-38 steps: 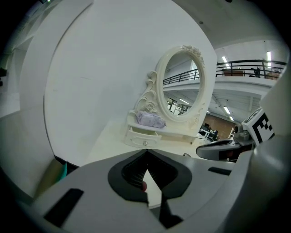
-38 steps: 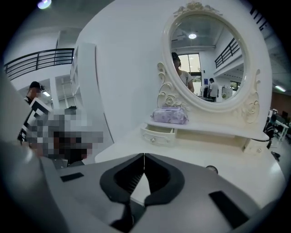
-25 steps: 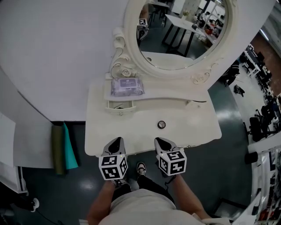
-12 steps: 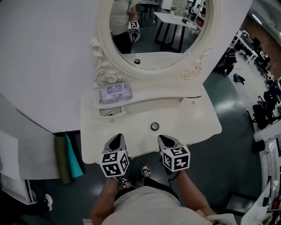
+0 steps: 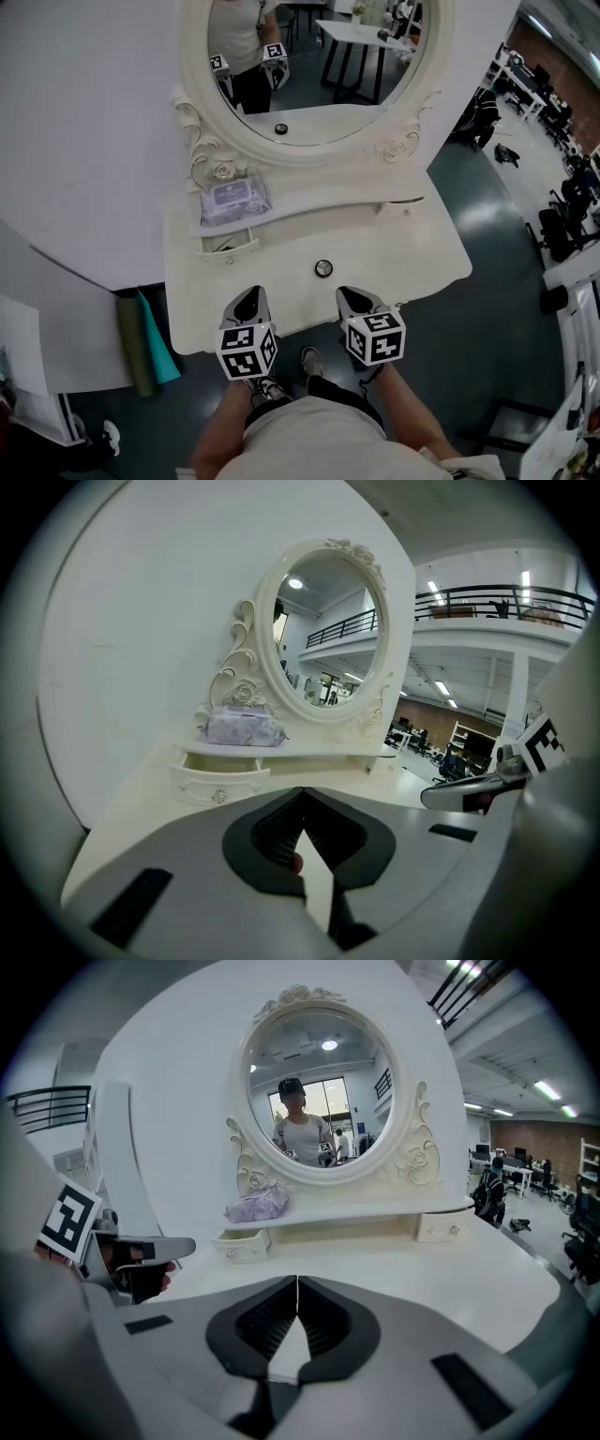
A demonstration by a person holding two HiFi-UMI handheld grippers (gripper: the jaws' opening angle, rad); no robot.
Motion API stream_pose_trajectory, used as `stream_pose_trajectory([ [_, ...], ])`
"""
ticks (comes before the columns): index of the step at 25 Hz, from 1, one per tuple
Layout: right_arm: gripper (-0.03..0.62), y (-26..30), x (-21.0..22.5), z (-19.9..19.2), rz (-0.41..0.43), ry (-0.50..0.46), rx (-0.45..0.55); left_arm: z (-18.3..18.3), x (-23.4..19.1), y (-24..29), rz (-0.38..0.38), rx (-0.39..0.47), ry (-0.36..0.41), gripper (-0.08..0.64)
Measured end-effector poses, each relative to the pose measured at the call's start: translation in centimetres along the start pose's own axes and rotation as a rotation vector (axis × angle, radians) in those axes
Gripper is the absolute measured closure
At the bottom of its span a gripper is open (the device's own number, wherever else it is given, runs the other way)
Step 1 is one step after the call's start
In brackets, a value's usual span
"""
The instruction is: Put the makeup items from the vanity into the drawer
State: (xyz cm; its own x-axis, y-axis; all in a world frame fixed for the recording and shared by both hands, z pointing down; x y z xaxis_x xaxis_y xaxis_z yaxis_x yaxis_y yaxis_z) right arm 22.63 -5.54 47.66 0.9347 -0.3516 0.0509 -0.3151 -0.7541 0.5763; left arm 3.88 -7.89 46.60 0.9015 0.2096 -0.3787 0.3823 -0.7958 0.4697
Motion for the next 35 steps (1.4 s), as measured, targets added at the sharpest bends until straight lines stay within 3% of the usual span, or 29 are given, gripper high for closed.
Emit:
stream_pose_trajectory([
  [15,0.566,2.7,2.1,-2.9,0.053,0.094,-0.037,-3.7,0.4,1.8,0.031,-0.125,0.026,0.555],
  [18,0.526,4.0,2.8,-3.3,0.06,0.097,-0.055,-4.4,0.1,2.1,0.05,-0.142,0.018,0.555],
  [29,0.433,8.8,4.0,-4.4,0.116,0.061,-0.129,-6.4,-2.0,3.0,0.147,-0.174,-0.048,0.555],
  [35,0.396,11.2,3.8,-4.7,0.132,-0.079,-0.197,-6.9,-3.0,3.1,0.191,-0.181,-0.082,0.555],
])
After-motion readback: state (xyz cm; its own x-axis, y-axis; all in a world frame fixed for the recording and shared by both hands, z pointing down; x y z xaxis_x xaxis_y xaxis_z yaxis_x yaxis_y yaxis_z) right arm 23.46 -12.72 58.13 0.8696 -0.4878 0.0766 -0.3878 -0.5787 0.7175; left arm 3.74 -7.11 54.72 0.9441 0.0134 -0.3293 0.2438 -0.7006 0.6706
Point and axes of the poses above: the fingertips, and each gripper's own axes: y forward along the fingers, x to its right, z out of its top, the point moved 2 cm from there along -y, backward along the fingers, and after that the axes turned 9 degrees about -y, right-handed, at the moved point
